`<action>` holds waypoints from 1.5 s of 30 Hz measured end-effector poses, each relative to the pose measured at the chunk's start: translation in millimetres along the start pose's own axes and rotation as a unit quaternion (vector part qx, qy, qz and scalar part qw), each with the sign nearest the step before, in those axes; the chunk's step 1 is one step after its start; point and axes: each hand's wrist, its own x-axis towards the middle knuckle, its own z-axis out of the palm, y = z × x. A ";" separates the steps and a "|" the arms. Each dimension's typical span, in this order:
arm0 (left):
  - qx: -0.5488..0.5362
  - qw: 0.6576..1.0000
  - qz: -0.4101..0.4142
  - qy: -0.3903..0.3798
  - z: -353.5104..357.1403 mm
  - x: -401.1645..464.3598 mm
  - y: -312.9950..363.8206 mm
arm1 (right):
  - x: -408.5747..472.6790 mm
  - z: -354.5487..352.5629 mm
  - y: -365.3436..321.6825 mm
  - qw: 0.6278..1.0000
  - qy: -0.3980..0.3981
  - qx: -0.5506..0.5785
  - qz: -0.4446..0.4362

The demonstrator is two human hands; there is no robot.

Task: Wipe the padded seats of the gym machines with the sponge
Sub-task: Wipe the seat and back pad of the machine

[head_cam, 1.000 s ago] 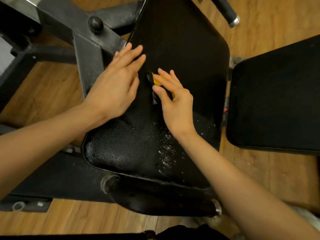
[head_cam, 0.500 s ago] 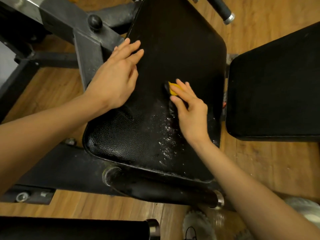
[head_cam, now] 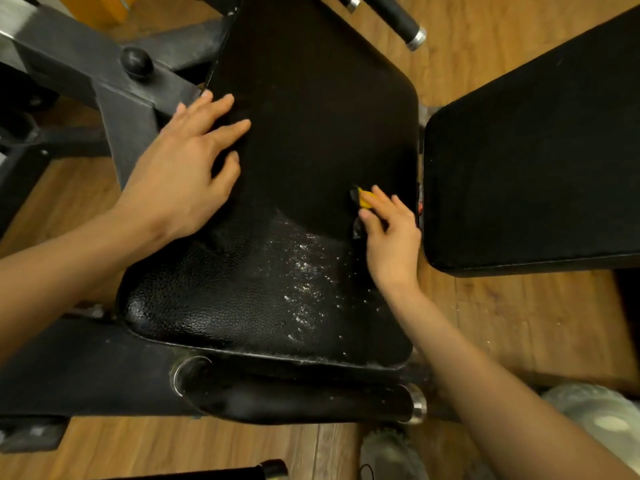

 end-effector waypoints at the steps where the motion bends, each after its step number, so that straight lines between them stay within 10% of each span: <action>1: 0.005 1.000 0.007 -0.003 -0.7 0.0 1.0 | 7.9 -0.4 2.9 0.998 0.031 0.018 0.042; 9: 0.006 0.996 0.066 -0.068 -10.3 -28.2 6.2 | -46.2 0.1 9.3 0.995 -0.009 0.026 -0.098; 30: 0.064 0.990 0.097 -0.084 -1.6 -43.5 11.7 | -13.2 -13.1 36.3 0.959 0.014 -0.280 -0.044; 45: 0.074 0.989 0.093 -0.084 0.9 -41.6 11.8 | -89.4 -44.5 40.8 0.982 -0.036 -0.184 -0.028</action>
